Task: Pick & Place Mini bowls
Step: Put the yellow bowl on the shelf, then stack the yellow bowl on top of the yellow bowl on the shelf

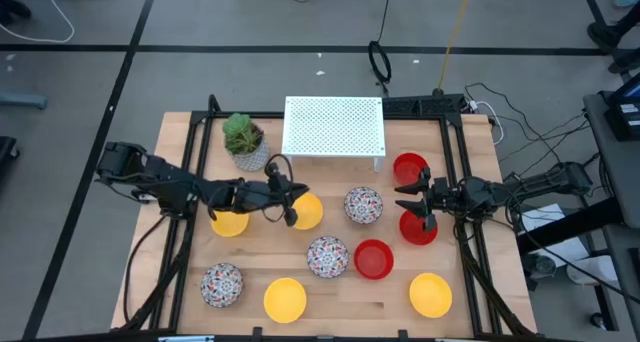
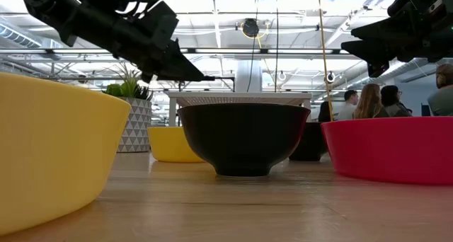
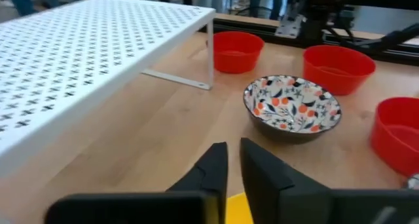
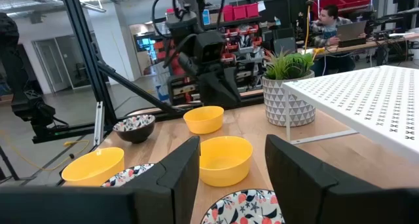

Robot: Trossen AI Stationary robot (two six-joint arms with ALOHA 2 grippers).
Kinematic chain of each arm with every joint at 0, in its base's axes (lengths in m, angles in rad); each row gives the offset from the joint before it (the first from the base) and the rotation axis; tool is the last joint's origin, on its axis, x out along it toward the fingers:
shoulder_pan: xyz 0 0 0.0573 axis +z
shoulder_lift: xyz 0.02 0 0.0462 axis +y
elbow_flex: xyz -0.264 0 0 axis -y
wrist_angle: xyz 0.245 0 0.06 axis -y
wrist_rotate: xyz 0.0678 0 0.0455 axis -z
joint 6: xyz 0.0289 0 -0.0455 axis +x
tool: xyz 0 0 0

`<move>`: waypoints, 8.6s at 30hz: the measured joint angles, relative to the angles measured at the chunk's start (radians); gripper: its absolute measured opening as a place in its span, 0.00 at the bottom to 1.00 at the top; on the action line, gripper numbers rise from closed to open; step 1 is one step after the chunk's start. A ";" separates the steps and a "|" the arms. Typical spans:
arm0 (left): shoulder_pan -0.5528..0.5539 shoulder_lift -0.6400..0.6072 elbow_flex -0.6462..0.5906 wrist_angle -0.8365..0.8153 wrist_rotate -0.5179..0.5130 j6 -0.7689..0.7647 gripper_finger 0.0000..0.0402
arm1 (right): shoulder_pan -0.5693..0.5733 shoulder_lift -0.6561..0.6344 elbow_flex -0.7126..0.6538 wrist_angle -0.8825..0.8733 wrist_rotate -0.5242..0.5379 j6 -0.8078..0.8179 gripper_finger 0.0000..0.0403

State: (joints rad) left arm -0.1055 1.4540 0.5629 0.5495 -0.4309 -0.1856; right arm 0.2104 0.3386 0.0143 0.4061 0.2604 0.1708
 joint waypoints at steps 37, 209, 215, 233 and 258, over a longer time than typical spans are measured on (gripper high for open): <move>-0.110 0.042 0.275 -0.713 0.345 0.053 0.39 | 0.000 0.000 0.000 0.000 0.000 0.000 0.40; -0.224 0.119 0.339 -1.579 0.534 -0.656 0.03 | 0.000 0.000 0.000 0.000 0.000 0.000 0.40; -0.225 0.119 0.478 -1.602 0.499 -0.534 0.04 | 0.000 0.000 0.000 0.001 0.000 0.000 0.40; -0.143 0.119 0.891 -1.600 0.029 0.044 0.02 | 0.000 0.000 0.000 0.000 0.000 0.000 0.40; 0.503 0.174 0.986 -1.236 0.158 0.438 0.05 | 0.000 0.000 0.000 0.001 0.000 0.000 0.40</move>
State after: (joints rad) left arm 0.3973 1.6284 1.5485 -0.6869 -0.2731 0.2529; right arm 0.2104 0.3386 0.0139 0.4066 0.2605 0.1707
